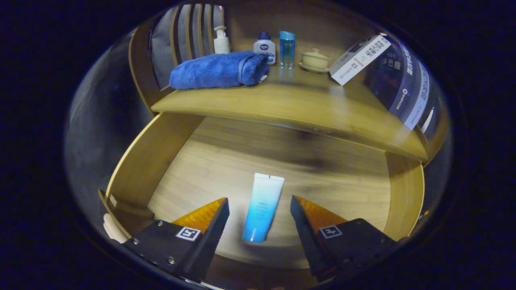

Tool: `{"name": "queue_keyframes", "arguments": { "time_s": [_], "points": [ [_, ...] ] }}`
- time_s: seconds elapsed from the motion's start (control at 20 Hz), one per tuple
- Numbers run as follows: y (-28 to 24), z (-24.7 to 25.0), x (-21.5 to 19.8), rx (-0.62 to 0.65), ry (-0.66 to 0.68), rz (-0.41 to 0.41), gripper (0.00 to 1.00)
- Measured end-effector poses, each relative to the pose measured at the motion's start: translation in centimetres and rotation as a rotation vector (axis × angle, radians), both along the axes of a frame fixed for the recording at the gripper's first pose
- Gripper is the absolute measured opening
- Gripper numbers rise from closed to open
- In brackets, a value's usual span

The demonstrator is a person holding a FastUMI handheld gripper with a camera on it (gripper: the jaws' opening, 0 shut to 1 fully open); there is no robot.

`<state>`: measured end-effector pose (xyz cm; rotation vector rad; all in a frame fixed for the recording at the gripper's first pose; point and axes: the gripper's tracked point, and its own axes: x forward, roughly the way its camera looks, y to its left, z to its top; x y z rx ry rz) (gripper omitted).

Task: Pull open the drawer, take out the items inside it, and place them on the countertop above the cabinet.

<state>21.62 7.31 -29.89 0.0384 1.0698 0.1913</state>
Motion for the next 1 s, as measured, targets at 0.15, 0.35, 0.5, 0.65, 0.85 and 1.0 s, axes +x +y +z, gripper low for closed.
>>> {"name": "queue_keyframes", "arguments": {
  "time_s": [0.15, 0.35, 0.5, 0.65, 0.85, 1.0],
  "points": [
    [0.5, -0.8, -0.3, -0.019, 0.091, 0.048, 0.91],
    [0.9, -2.7, -1.5, -0.044, 0.207, 0.112, 0.92],
    [0.8, -3.3, -2.2, -0.08, 0.252, 0.145, 0.92],
    [0.3, -4.7, -3.0, -0.132, 0.31, 0.167, 0.9],
    [0.1, -3.2, -2.4, -0.109, 0.286, 0.127, 0.64],
    [-0.1, -4.3, -2.3, -0.114, 0.271, 0.13, 0.45]
  ]
}}
